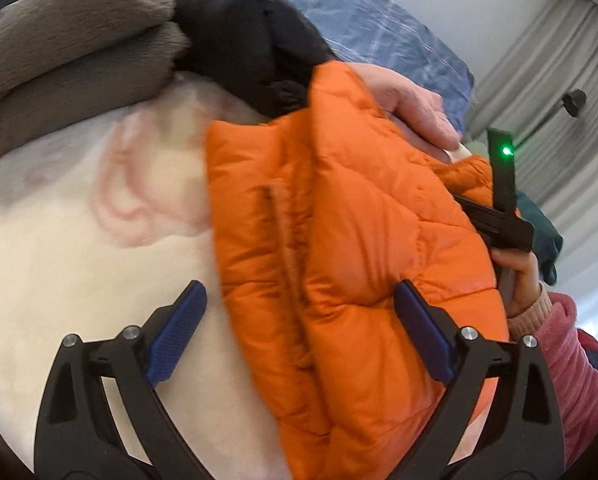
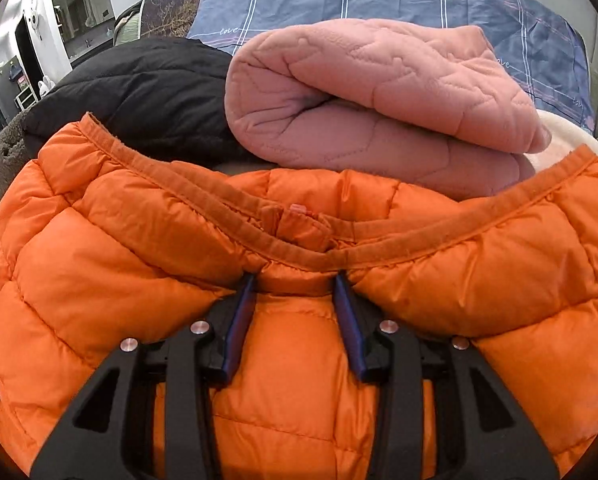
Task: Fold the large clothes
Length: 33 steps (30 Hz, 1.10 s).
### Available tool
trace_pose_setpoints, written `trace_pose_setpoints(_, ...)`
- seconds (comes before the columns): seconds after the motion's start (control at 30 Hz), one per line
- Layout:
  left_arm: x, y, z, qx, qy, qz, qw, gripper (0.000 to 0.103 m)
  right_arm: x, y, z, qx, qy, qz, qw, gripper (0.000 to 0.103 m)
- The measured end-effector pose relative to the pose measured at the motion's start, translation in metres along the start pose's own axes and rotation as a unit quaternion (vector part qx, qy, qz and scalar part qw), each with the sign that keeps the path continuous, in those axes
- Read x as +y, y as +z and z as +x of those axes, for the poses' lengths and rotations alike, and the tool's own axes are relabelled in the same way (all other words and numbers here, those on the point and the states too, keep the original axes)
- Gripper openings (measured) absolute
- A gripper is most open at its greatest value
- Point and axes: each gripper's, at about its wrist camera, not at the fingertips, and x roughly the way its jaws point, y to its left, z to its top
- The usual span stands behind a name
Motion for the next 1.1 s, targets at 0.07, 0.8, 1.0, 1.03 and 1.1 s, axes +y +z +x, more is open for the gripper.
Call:
trace_pose_setpoints(0.07,-0.002,0.003,0.011,0.012,-0.007,0.004,0.9999,0.096,-0.011,-0.007,-0.010,-0.003,0.002,0.001,1.000,0.042)
trace_pose_setpoints(0.8,-0.123,0.042,-0.040,-0.031,-0.011,0.174,0.9842,0.022,-0.046,-0.009,-0.029,-0.009,0.061,0.036,0.997,0.042)
trace_pose_setpoints(1.0,-0.133,0.043,-0.048,-0.022,0.015,0.177,0.9839,0.022,-0.069,-0.015,-0.090,0.007,0.101,0.079,0.992,0.042)
trace_pose_setpoints(1.03,-0.133,0.043,-0.049,-0.020,0.018,0.176,0.9840,0.022,-0.072,-0.020,-0.100,0.014,0.142,0.094,0.985,0.040)
trace_pose_setpoints(1.1,-0.136,0.043,-0.049,-0.019,0.017,0.174,0.9844,0.021,-0.071,-0.029,-0.101,0.038,0.156,0.105,0.981,0.039)
